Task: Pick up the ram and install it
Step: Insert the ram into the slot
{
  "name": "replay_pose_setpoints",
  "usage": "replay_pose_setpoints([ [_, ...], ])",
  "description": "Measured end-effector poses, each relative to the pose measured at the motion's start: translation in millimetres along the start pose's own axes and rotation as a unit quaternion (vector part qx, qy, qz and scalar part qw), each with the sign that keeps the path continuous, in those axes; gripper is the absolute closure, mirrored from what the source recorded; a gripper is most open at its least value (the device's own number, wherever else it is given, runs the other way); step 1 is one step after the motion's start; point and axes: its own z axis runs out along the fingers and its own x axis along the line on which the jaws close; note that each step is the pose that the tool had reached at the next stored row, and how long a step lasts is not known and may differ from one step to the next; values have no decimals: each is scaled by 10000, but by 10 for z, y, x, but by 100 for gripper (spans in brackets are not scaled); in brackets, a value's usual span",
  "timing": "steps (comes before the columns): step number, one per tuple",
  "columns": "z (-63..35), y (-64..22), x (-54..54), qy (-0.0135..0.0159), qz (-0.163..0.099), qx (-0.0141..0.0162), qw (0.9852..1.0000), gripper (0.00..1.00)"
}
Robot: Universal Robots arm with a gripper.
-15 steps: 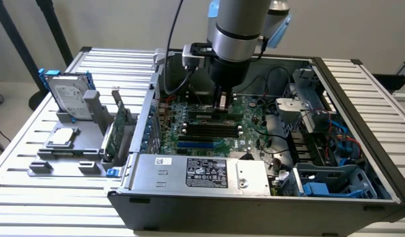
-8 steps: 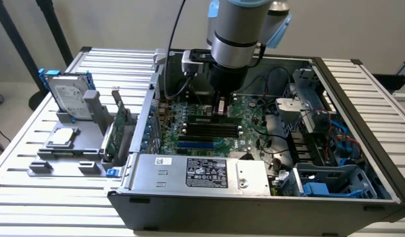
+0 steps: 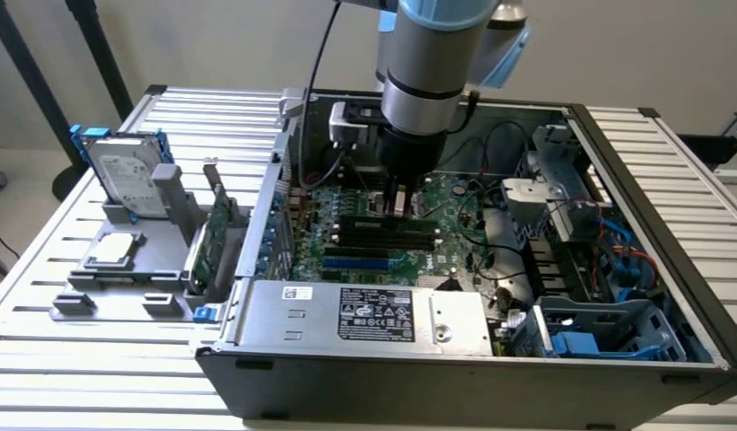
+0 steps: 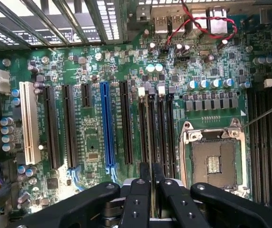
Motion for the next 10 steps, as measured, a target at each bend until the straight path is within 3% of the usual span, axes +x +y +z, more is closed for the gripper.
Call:
replay_pose_setpoints([
  [10, 57, -4, 3, 67, 4, 16, 10000, 86],
])
